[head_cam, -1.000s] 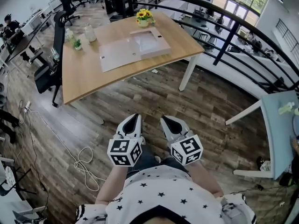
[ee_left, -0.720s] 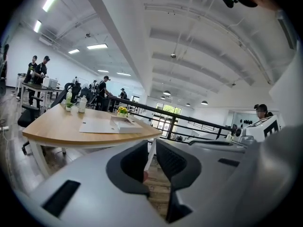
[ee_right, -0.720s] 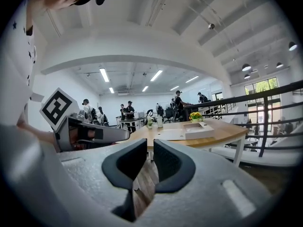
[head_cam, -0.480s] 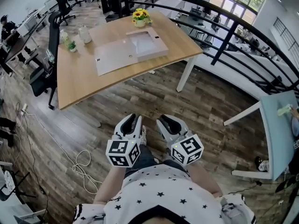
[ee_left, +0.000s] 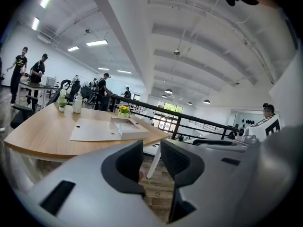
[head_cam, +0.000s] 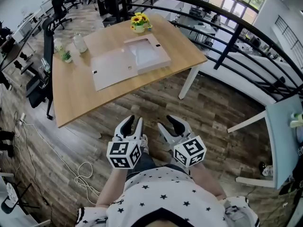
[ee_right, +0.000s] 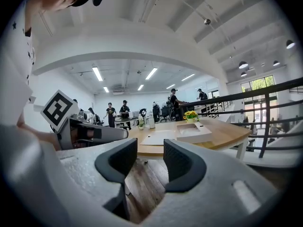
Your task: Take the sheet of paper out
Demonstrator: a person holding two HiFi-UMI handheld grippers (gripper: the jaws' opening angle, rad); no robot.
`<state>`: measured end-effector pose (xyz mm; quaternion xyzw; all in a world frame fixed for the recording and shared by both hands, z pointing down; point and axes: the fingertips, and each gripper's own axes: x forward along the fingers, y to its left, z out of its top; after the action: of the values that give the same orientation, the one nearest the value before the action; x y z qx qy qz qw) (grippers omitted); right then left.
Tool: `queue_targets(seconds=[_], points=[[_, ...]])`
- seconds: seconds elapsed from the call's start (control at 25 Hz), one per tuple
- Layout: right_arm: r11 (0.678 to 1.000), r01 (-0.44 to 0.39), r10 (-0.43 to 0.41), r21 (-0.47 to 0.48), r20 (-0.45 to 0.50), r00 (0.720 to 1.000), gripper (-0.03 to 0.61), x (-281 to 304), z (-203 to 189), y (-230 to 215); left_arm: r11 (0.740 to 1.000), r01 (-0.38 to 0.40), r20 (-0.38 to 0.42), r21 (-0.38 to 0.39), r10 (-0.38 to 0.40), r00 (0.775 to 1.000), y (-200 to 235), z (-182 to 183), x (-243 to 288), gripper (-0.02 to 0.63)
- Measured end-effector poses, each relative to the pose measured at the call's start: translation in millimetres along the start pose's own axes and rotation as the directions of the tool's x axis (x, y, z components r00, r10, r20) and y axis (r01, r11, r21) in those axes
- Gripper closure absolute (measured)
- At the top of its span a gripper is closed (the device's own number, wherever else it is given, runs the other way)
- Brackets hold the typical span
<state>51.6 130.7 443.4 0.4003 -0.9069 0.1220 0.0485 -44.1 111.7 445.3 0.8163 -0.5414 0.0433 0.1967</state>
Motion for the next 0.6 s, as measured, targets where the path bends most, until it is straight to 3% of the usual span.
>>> queue_targets(seconds=[0.6], points=[[1.0,0.026,-0.026,0.004,-0.03,0.999,0.408,122,51,-69,1.0,0.012,-0.029,-0.019,-0.012,1.0,79,68,111,0.503]])
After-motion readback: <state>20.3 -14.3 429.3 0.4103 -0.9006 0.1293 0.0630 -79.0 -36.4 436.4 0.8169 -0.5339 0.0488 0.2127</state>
